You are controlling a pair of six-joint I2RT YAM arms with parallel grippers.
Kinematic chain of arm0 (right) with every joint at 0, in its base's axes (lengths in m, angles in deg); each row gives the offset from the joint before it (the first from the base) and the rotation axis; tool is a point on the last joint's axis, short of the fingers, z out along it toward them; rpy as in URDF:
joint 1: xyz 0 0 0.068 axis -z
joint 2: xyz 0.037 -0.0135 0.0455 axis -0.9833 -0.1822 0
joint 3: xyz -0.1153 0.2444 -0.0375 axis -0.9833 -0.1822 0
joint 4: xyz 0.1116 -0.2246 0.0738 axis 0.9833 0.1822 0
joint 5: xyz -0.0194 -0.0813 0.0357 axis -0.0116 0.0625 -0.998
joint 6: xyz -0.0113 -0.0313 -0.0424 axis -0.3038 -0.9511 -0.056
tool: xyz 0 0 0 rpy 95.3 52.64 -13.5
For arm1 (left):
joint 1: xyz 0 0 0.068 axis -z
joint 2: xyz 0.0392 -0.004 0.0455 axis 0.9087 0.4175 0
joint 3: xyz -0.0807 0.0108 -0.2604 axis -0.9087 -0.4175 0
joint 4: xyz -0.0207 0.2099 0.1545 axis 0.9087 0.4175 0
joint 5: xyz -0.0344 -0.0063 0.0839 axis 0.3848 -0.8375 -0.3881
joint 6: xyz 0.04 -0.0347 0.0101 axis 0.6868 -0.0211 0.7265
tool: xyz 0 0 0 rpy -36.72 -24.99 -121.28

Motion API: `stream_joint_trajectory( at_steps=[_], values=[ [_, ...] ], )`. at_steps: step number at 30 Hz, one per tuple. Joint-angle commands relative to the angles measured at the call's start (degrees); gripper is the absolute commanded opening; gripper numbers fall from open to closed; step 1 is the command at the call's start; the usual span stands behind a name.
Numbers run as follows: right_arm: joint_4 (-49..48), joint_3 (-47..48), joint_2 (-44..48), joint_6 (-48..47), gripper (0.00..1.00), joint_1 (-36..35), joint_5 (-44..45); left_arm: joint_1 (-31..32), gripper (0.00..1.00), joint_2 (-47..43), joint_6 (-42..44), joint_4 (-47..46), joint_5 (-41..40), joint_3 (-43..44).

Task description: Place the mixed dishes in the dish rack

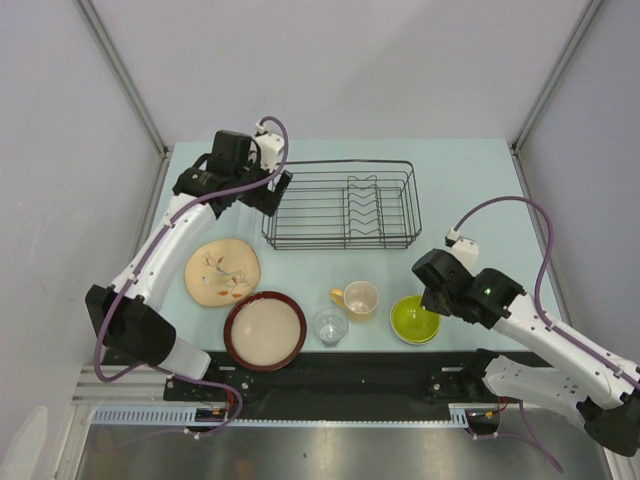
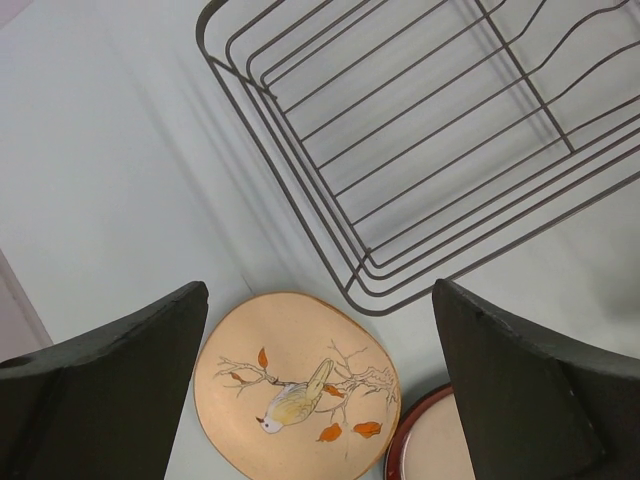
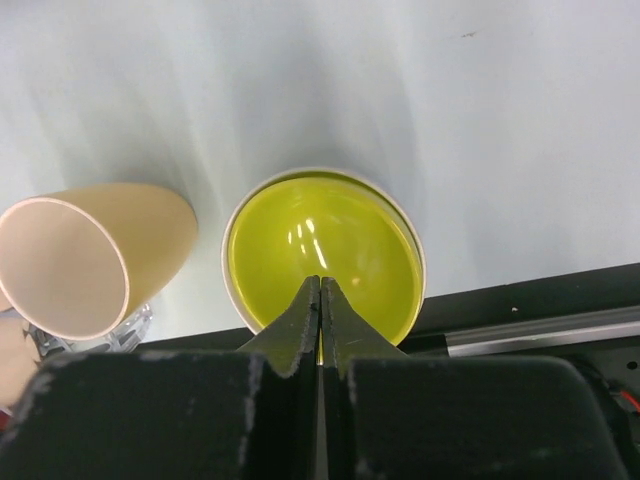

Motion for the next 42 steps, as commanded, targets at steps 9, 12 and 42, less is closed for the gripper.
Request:
stream_joint_trajectory(
  at_steps=[9, 12, 42],
  values=[
    [9.7, 1.9, -5.4, 5.2, 0.55, -0.7, 6.1, 3.0, 1.00, 0.3, -0.5, 0.1, 0.3, 2.6],
    [9.9, 1.8, -7.2, 7.1, 0.59, -1.5, 6.0, 3.0, 1.00, 0.2, -0.5, -0.2, 0.2, 2.2],
    [3.3, -7.2, -11.2, 11.1, 0.45, -4.1, 5.7, 3.1, 1.00, -0.6, 0.4, -0.4, -0.4, 1.7]
  ],
)
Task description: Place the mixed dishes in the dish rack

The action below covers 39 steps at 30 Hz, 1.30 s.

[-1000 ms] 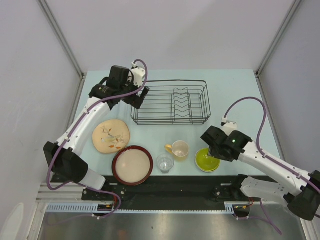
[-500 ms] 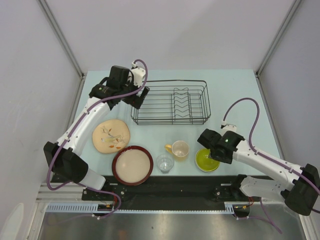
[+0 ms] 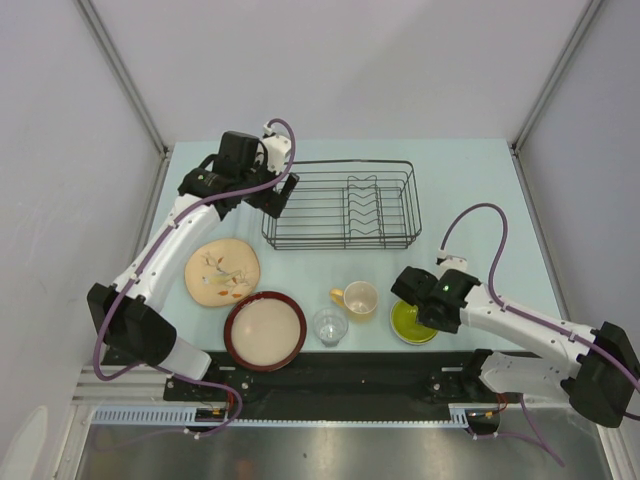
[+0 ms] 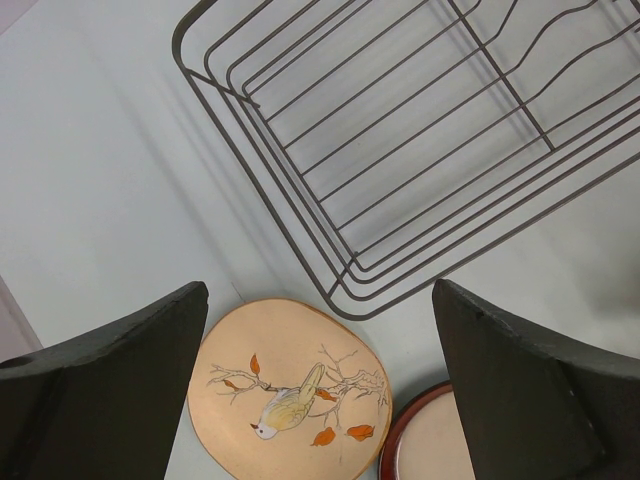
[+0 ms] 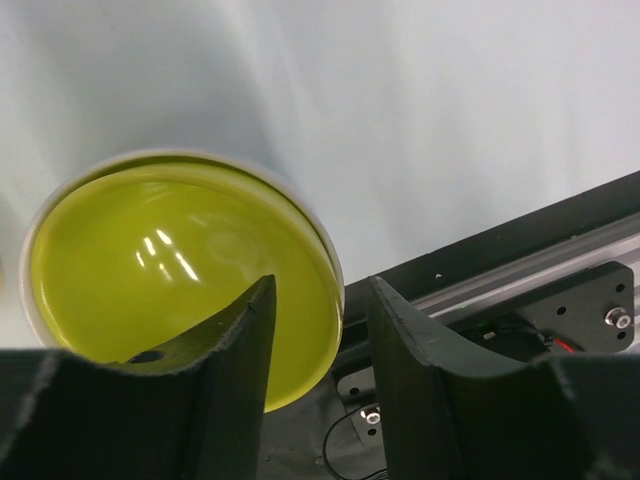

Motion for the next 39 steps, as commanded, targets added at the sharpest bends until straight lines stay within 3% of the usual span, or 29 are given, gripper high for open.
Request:
stream_joint_trajectory(
  at_steps=[1, 6, 14, 18, 28, 39],
  values=[
    [-1.3, -0.2, 0.0, 2.2, 0.43, -0.4, 1.8, 0.4, 1.00, -1.1, 0.4, -0.5, -0.2, 0.5],
    [-1.4, -0.3, 0.0, 2.4, 0.27, -0.4, 2.0, 0.4, 1.00, -1.4, 0.8, -1.0, -0.4, -0.2],
    [-1.5, -0.3, 0.2, 2.4, 0.16, -0.4, 1.9, 0.4, 1.00, -1.8, 0.9, -1.6, -0.4, -1.2],
    [-2.0, -0.2, 2.0, 2.1, 0.00, -0.4, 1.2, 0.4, 1.00, -1.9, 1.0, -1.7, -0.4, -1.6],
    [-3.7, 4.6, 10.2, -3.3, 0.00, -1.3, 3.0, 0.4, 1.00, -1.6, 1.1, -1.7, -0.3, -1.2],
    [-2.2, 16.9, 9.6, -12.4, 0.00, -1.2, 10.5, 0.5, 1.00, -1.4, 0.8, -1.6, -0.4, -0.9]
  ],
)
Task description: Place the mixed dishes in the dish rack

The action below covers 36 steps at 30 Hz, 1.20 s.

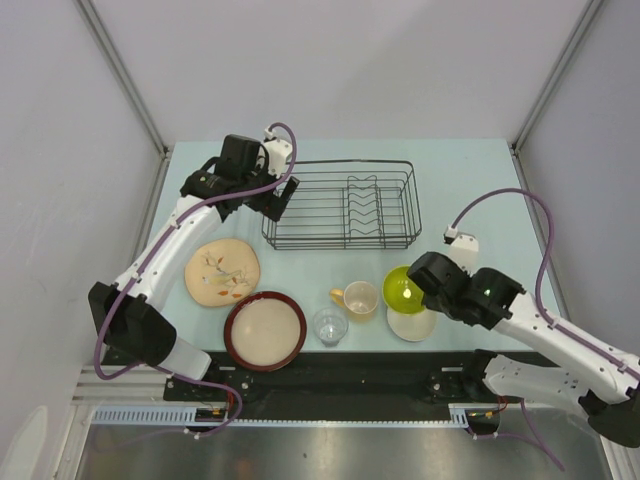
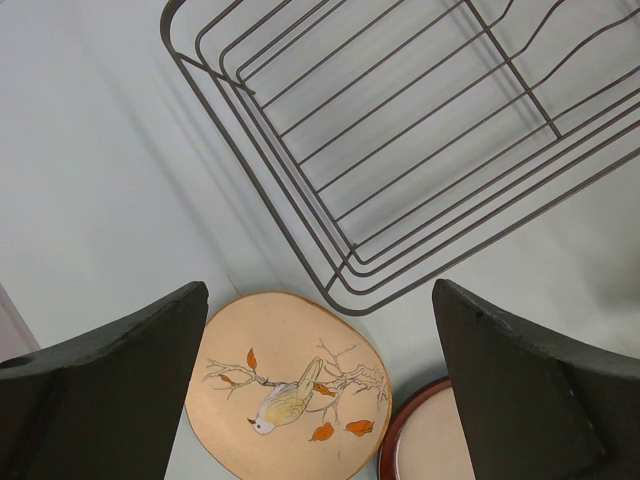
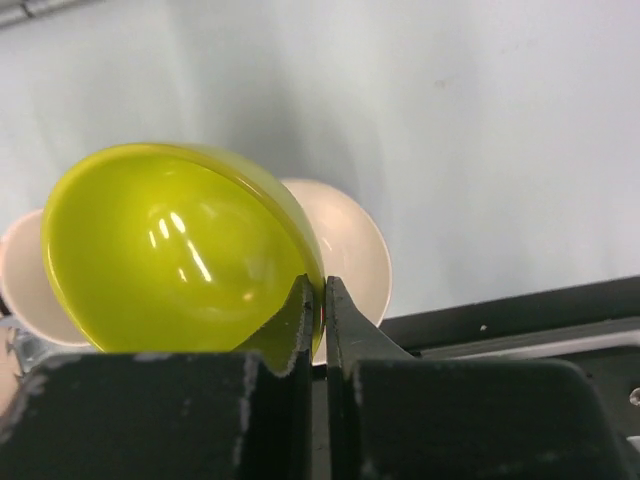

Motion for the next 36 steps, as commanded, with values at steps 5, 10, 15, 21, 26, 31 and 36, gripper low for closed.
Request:
stream_joint_trajectory(
  at_steps=[5, 10, 15, 21, 26, 31, 36],
  values=[
    [-2.5, 17.0, -8.2, -16.1, 0.00, 6.3, 12.0, 0.4, 1.00, -1.2, 0.6, -1.1, -0.2, 1.0],
    [-12.5, 23.6, -15.8, -25.6, 0.00, 15.4, 12.3, 0.4, 1.00, -2.0, 0.7, -1.4, -2.1, 0.2],
    [-21.1, 33.8, -29.9, -33.9, 0.00, 19.7, 15.0, 0.4, 1.00, -2.4, 0.9, -1.8, -2.3, -0.8],
    [-21.0, 53.4, -48.0, -43.1, 0.00, 19.4, 21.4, -0.5, 1.00, -1.3, 0.8, 0.1, -2.0, 2.5],
    [-19.0, 63.3, -55.9, -47.9, 0.00, 19.3, 26.7, -2.8, 1.00, -1.8, 0.2, 0.0, -0.8, 1.5],
    [-16.6, 68.0, -61.2, -50.0, 0.00, 19.2, 29.2, -3.6, 1.00, -2.6, 0.0, -0.9, -0.8, -0.8],
    [-10.3, 78.5, -68.5, -52.6, 0.00, 18.7, 31.5, -4.2, 1.00, -3.6, 0.1, -0.9, -0.8, -1.0]
  ],
)
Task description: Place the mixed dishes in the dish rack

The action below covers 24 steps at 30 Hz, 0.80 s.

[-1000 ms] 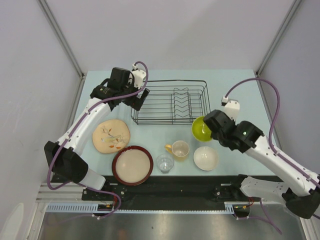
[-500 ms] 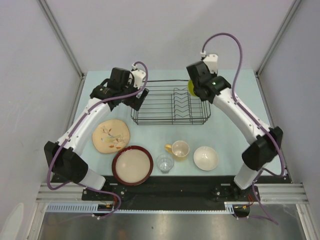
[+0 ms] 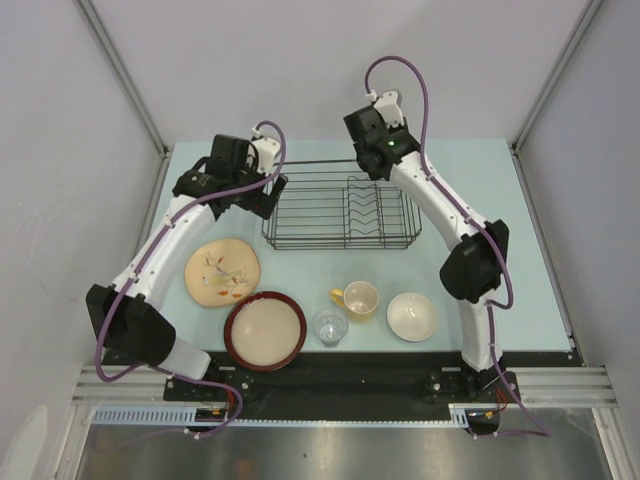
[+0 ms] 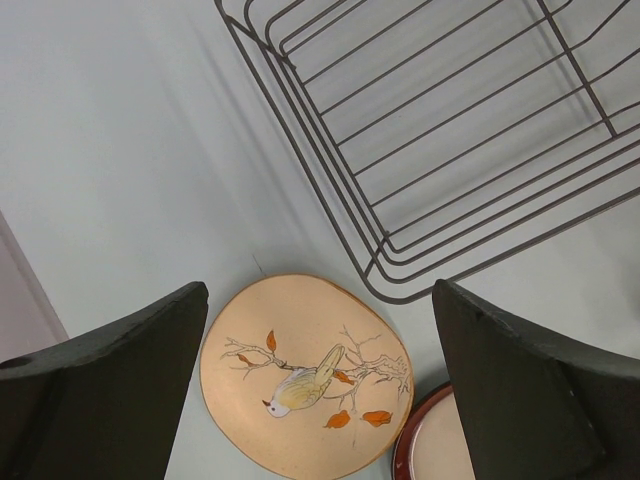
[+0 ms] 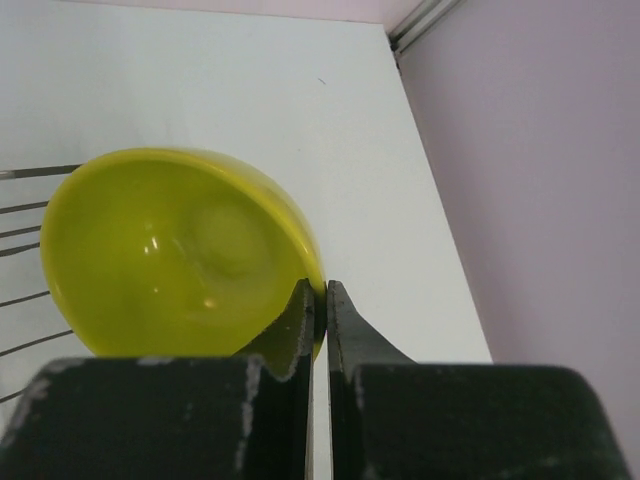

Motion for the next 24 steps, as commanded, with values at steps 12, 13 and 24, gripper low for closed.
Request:
stream_joint_trajectory(
  at_steps=[12, 13, 24],
  values=[
    [7.8, 8.1, -9.8, -5.2, 0.00, -1.6, 9.0, -1.4, 1.00, -4.7, 0.4, -1.4, 0.6, -1.6],
    [7.8, 7.8, -9.6, -5.4, 0.00, -1.4, 9.0, -1.4, 1.00, -4.8, 0.4, -1.5, 0.6, -1.6],
    [4.9, 2.4, -9.8, -7.2, 0.00, -0.2, 8.2, -1.4, 1.00, -5.5, 0.3, -1.4, 0.6, -1.9]
  ],
)
